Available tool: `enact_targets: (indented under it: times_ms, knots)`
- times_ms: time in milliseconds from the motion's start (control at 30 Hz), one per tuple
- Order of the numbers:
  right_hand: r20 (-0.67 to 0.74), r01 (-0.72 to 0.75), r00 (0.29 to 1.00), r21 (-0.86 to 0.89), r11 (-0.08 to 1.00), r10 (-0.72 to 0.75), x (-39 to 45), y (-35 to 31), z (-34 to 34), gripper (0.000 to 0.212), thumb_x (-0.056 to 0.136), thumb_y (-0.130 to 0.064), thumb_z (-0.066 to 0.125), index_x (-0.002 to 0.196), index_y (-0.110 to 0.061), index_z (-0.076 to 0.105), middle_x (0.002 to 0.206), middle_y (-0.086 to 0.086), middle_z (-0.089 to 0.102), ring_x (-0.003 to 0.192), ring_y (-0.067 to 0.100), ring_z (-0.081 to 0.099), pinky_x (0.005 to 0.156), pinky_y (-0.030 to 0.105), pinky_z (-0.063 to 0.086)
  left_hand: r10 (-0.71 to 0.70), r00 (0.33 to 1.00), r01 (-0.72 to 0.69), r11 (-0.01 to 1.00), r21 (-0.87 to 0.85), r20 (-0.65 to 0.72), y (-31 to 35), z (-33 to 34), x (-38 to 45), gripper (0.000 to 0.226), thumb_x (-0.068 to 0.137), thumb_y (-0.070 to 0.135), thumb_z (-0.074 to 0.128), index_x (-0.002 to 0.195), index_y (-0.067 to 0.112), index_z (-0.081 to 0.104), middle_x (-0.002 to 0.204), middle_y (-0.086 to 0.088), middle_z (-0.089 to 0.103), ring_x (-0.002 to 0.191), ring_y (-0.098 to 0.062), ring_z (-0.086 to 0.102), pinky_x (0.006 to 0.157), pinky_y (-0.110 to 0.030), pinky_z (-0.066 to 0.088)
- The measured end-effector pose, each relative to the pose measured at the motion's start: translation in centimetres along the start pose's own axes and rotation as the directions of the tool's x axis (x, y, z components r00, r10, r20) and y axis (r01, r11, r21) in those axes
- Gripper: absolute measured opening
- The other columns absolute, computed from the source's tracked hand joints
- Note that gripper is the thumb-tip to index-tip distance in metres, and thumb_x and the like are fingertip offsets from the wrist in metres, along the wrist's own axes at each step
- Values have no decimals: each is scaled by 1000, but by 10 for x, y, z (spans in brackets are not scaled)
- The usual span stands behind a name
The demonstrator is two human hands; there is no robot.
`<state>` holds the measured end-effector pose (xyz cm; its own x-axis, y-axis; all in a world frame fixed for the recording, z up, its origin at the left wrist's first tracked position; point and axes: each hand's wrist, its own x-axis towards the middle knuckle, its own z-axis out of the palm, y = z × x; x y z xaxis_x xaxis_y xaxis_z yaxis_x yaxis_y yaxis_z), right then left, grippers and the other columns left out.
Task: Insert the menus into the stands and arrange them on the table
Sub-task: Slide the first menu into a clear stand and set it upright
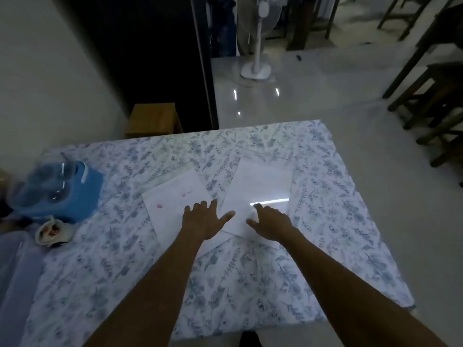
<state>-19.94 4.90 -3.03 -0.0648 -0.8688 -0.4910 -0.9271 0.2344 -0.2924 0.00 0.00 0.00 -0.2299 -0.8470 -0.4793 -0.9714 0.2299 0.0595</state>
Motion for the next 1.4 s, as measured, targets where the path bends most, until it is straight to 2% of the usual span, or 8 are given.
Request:
enact_targets:
  times_ms: [200,367,533,800,1000,1100,1267,1400]
  knots:
    - [-215,-326,903,219,920,371,-2,24,23,49,98,-37,52,136,-9,39,133,21,47,118,42,53,92,47,51,-76,997,76,990,-121,5,32,31,23,94,85,81,28,136,4,46,137,-21,47,123,-36,47,102,-46,38]
    - [-63,-429,845,513,743,531,-4,26,30,61,96,-35,57,143,-5,31,140,27,42,119,44,55,97,45,47,-119,989,95,964,-247,-84,45,40,27,78,88,67,48,128,0,48,130,-19,47,119,-33,48,96,-43,44]
    - [43,-481,775,688,543,631,-3,17,20,65,92,-33,61,141,-2,31,138,28,46,124,46,52,102,47,44,-201,980,179,894,-411,-11,41,27,31,81,87,63,54,139,2,42,133,-22,48,124,-36,49,101,-44,43]
    - [-120,-307,764,797,520,634,-47,15,-29,45,92,-32,60,128,-8,46,126,20,61,112,37,60,94,43,50,-185,974,88,840,-535,-130,46,-15,5,84,82,68,56,143,11,41,134,-20,50,122,-36,50,101,-45,45]
    - [-234,-25,705,935,353,669,-99,7,-77,41,91,-41,66,122,-18,54,116,5,61,85,17,60,70,33,50,-162,906,-94,824,-559,-390,56,-52,-46,72,84,70,50,133,17,53,126,-8,58,115,-28,55,100,-40,37]
    - [-286,58,667,940,335,688,-121,1,-82,44,89,-49,68,122,-21,57,113,0,59,96,19,60,83,38,52,-126,876,-179,810,-558,-465,58,-55,-69,78,83,74,48,138,19,50,130,-3,57,116,-24,55,104,-39,38]
    - [-364,132,641,920,370,676,-151,0,-82,39,90,-52,66,119,-28,55,108,-3,59,96,17,58,85,38,46,-110,844,-244,793,-558,-525,57,-53,-98,95,67,93,39,133,26,55,120,6,60,107,-18,58,99,-36,45]
    - [-394,121,653,897,425,647,-151,17,-84,33,89,-57,63,113,-34,56,107,-6,64,96,14,62,87,42,51,-88,762,-318,813,-488,-642,55,-47,-99,59,67,78,65,101,30,76,88,9,68,80,-10,66,83,-38,55]
